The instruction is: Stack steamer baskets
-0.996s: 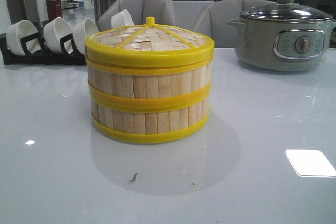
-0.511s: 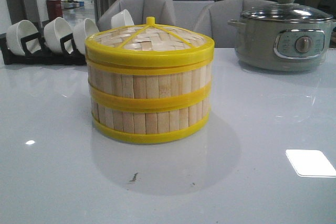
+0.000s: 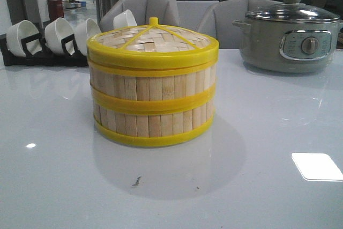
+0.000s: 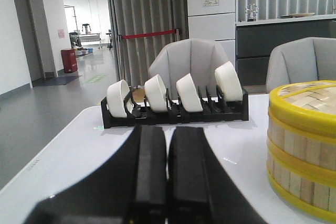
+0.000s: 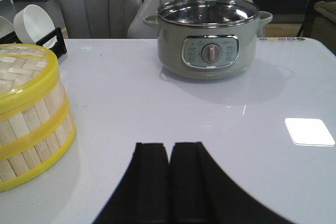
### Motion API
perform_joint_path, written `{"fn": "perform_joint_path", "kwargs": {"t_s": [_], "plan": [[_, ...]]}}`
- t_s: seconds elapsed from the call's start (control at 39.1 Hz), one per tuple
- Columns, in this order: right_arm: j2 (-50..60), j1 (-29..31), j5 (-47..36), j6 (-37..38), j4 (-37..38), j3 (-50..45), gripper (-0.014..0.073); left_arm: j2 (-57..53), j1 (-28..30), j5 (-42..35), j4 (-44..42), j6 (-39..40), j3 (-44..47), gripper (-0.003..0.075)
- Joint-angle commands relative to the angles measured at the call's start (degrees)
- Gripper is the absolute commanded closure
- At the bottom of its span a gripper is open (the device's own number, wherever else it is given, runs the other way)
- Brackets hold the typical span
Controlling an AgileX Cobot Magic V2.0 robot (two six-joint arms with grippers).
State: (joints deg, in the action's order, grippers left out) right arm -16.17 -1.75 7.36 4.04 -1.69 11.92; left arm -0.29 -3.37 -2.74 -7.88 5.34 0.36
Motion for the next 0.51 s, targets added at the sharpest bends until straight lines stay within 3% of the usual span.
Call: {"fn": "perform_joint_path", "kwargs": {"t_s": [0.0, 0.49], "plan": [[-0.36, 0.32, -5.2, -0.31, 0.7, 1.74, 0.0543, -0.85, 0.06, -5.12, 0.11, 0.7, 0.05, 0.0634], [1.39, 0.32, -6.31, -0.31, 0.7, 1.74, 0.0543, -0.85, 0.06, -5.12, 0.11, 0.7, 0.05, 0.0634]]}}
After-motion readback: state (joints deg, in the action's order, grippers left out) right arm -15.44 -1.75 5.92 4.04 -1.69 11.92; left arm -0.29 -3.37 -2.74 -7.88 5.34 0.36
